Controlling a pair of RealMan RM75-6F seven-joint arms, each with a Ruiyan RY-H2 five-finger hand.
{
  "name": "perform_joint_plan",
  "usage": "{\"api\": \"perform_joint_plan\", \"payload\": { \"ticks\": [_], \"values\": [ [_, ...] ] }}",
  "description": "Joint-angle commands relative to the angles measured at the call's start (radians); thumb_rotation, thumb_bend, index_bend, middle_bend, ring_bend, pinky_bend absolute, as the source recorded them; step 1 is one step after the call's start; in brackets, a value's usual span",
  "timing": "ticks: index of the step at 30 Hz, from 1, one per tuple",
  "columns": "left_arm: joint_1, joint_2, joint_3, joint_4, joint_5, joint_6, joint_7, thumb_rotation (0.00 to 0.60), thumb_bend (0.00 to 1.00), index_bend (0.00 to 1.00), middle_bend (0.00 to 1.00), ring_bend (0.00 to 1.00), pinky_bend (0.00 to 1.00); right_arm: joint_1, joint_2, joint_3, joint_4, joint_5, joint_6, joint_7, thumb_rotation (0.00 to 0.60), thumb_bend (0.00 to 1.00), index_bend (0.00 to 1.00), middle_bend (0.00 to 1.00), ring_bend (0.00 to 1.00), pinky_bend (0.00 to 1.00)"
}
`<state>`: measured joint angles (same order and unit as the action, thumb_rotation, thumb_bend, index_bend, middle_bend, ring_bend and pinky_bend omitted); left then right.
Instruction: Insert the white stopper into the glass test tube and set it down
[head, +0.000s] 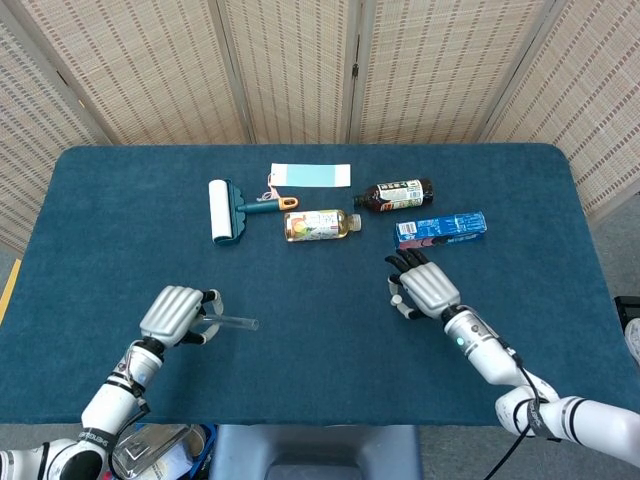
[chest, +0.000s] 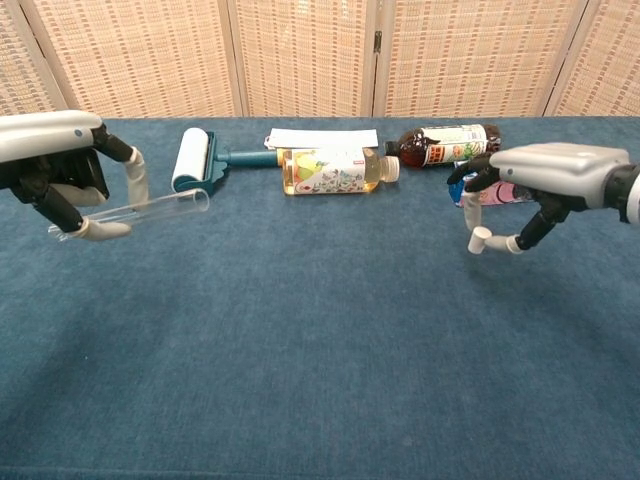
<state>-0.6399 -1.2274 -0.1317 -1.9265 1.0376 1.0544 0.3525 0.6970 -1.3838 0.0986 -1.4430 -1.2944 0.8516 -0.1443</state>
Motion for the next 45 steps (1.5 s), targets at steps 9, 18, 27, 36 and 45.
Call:
{"api": "perform_joint_plan", "payload": {
  "ticks": [9,18,27,36,45],
  "values": [
    [-0.099,0.068,-0.135,0.0,-0.086,-0.132,-0.159,0.6,0.37,0.67,1.0,1.0,1.0,0.018,0.146,0.125,-0.213,-0.062,0.114,0.112,0.6,0.44,0.64,0.18,0.0,0.0],
    [-0.187,0.015,-0.152,0.02,-0.226,-0.162,-0.127,0.6,0.37,0.67,1.0,1.0,1.0,0.053,0.144,0.188,-0.28,-0.076,0.152,0.164,0.6,0.45,0.69,0.21,0.0,0.0],
    [-0.236,-0.024,-0.16,0.034,-0.315,-0.18,-0.149,0.6,0.38,0.67,1.0,1.0,1.0,0.077,0.133,0.209,-0.341,-0.098,0.173,0.202,0.6,0.47,0.7,0.22,0.0,0.0],
    [-0.223,-0.037,-0.169,0.033,-0.292,-0.201,-0.251,0.6,0.38,0.67,1.0,1.0,1.0,0.078,0.129,0.189,-0.357,-0.112,0.177,0.218,0.6,0.48,0.71,0.23,0.0,0.0],
    [-0.225,-0.044,-0.165,0.035,-0.271,-0.196,-0.283,0.6,0.38,0.67,1.0,1.0,1.0,0.098,0.099,0.184,-0.346,-0.112,0.169,0.227,0.6,0.48,0.71,0.23,0.0,0.0]
  ]
}}
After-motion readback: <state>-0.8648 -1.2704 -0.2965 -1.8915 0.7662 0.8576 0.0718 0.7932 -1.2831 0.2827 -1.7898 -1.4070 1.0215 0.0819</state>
